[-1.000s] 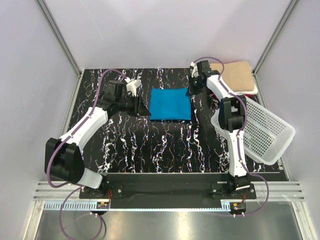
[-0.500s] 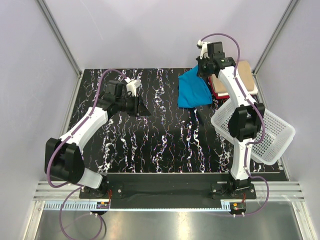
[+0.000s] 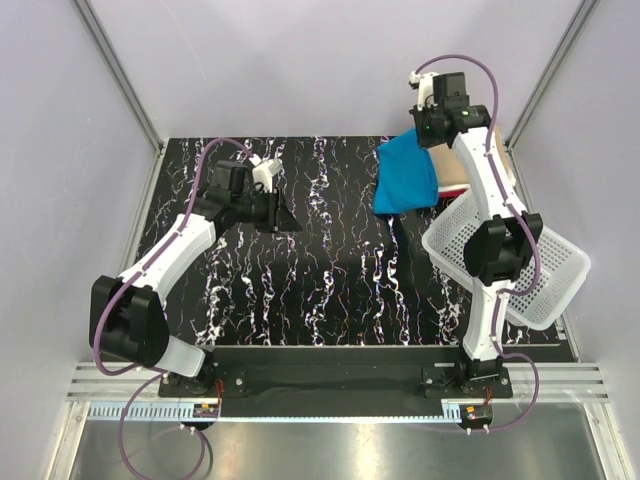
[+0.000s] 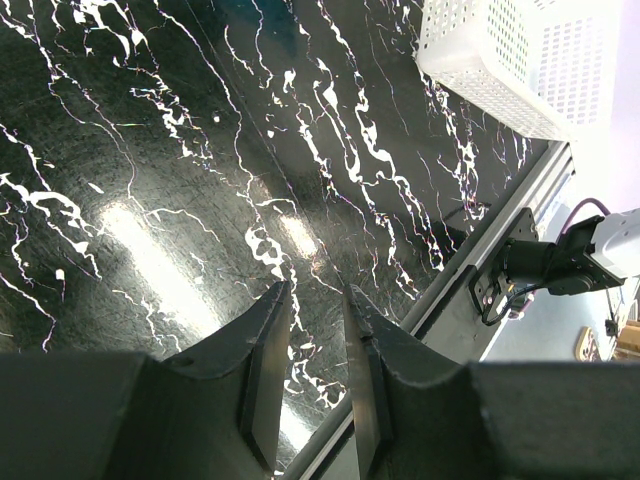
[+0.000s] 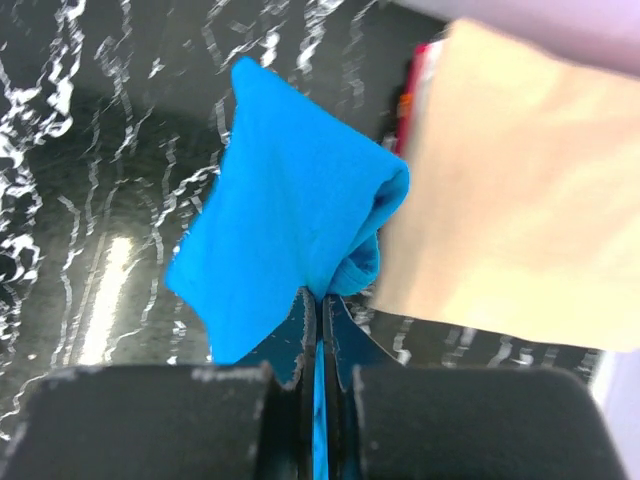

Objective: Fold and stack the t-shirts
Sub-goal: Neatly place the folded tshirt to the corner

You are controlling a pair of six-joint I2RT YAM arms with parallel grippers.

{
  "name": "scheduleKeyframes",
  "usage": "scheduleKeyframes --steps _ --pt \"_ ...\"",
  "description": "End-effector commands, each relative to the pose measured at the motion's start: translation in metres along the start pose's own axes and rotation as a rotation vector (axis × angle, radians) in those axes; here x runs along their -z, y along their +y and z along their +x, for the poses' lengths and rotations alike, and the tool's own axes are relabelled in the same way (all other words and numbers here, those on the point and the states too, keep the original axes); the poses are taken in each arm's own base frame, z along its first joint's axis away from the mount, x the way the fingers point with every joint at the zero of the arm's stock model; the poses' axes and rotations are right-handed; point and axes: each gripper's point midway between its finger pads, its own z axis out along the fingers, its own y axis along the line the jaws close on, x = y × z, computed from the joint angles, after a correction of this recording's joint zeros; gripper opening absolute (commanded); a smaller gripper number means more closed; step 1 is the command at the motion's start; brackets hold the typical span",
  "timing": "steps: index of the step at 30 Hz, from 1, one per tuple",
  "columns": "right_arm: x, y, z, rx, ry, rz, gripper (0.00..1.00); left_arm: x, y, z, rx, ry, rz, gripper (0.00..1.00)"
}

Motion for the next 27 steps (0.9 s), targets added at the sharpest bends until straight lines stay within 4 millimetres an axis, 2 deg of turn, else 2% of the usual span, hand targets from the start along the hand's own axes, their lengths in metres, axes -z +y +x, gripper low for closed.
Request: scheduleKeyframes --steps 1,7,8,12,17,21,22,23,25,26,27 --pt "0.068 -0.035 -0.056 0.035 -0.180 0.099 0.00 0.001 -0.002 -0.007 -0.021 -0.028 0.022 0.33" --pt "0.080 -0.053 -0.068 0.064 -0.210 0.137 0.00 0.000 0.000 -0.007 -0.010 -0.024 0.024 0.33" --pt "0.082 -0.060 -0.064 0.068 -0.189 0.157 0.00 0.000 0.001 -0.007 -0.007 -0.022 0.026 0.33" --pt "0.086 -0.087 -0.071 0.055 -0.200 0.202 0.00 0.001 0.004 -0.009 -0.003 -0.028 0.017 0.33" --pt "0.087 -0.110 -0.075 0.018 -0.231 0.206 0.00 -0.003 0.007 -0.006 0.014 -0.013 0.021 0.33" --pt "0.073 -0.140 -0.069 -0.009 -0.234 0.210 0.00 -0.004 0.009 -0.005 0.019 -0.010 0.020 0.33" --pt "0.071 -0.153 -0.064 -0.023 -0.230 0.225 0.00 -0.004 0.009 -0.006 0.020 -0.011 0.018 0.33" --pt "0.068 -0.156 -0.063 -0.025 -0.235 0.211 0.00 -0.004 0.010 -0.005 0.022 -0.009 0.016 0.33" --pt "0.051 -0.169 -0.055 -0.047 -0.225 0.205 0.00 -0.005 0.011 -0.005 0.026 -0.007 0.017 0.33" --pt "0.046 -0.182 -0.052 -0.059 -0.232 0.214 0.00 -0.005 0.010 -0.004 0.028 -0.003 0.023 0.33" --pt "0.030 -0.191 -0.044 -0.070 -0.219 0.216 0.00 -0.005 0.011 -0.004 0.030 -0.003 0.022 0.33"
